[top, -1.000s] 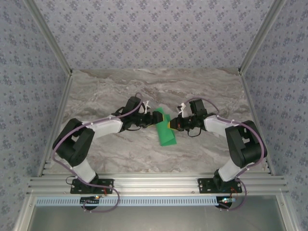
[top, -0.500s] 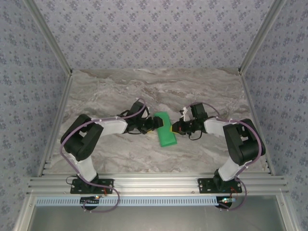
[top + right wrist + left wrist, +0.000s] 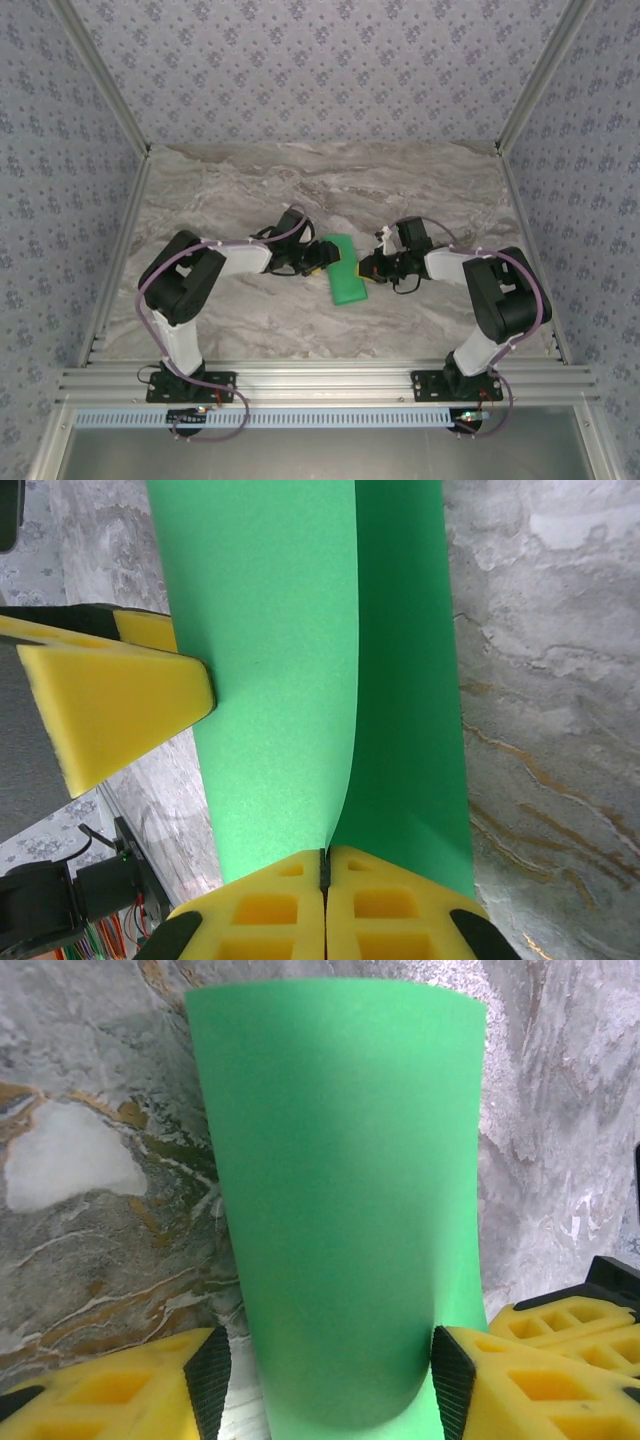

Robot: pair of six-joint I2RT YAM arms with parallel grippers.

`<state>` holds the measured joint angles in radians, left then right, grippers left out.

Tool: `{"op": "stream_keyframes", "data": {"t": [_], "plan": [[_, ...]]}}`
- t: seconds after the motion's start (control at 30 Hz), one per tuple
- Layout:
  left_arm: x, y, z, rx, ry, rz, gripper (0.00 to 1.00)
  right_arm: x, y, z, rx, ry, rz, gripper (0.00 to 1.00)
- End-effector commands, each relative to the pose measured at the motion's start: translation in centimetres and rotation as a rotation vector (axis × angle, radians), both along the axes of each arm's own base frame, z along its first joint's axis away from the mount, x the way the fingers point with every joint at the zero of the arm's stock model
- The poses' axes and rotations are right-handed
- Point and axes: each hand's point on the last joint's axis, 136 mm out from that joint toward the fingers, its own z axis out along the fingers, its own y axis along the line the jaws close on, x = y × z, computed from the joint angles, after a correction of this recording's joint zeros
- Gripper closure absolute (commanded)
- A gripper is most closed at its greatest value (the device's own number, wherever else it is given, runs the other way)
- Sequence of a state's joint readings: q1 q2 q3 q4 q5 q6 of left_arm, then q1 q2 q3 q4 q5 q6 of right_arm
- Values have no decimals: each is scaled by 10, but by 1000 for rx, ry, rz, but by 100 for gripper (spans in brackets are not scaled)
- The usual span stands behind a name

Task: Fold a paper plane with a square sheet of paper (fold left side to right side)
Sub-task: First fold in half a square sheet of paper at the center of the table.

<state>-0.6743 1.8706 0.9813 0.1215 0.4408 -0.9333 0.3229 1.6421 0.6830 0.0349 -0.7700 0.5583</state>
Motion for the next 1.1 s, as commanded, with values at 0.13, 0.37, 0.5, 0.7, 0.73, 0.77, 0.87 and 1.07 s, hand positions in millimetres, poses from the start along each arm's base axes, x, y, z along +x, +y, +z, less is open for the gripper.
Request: {"op": "stream_keyframes", "data": {"t": [0.13,0.37,0.5,0.7,0.73,0.77,0.87,1.07], "plan": [[0,-10,-11,20,23,-32,45,-1,-4,-13,-23,37,-17,93],[-1,-5,-27,108,41,-42,54,2,-7,-11,-32,25,-27,85],[-1,0,-35,152,52,-41,55,6,-17,-2,-73,-23,-46,73],[-3,6,-42,201,61,-39,55,9,-50,10,-195,-89,-103,68],[-3,7,-43,207,62,-38,55,9,-54,11,-207,-96,-112,68],[-4,8,-44,214,62,-44,55,9,-59,13,-213,-103,-120,68],[-6,7,-44,235,60,-56,55,10,-67,17,-216,-112,-144,68],[-7,10,-51,285,72,-47,55,10,-72,19,-208,-114,-161,68]]}}
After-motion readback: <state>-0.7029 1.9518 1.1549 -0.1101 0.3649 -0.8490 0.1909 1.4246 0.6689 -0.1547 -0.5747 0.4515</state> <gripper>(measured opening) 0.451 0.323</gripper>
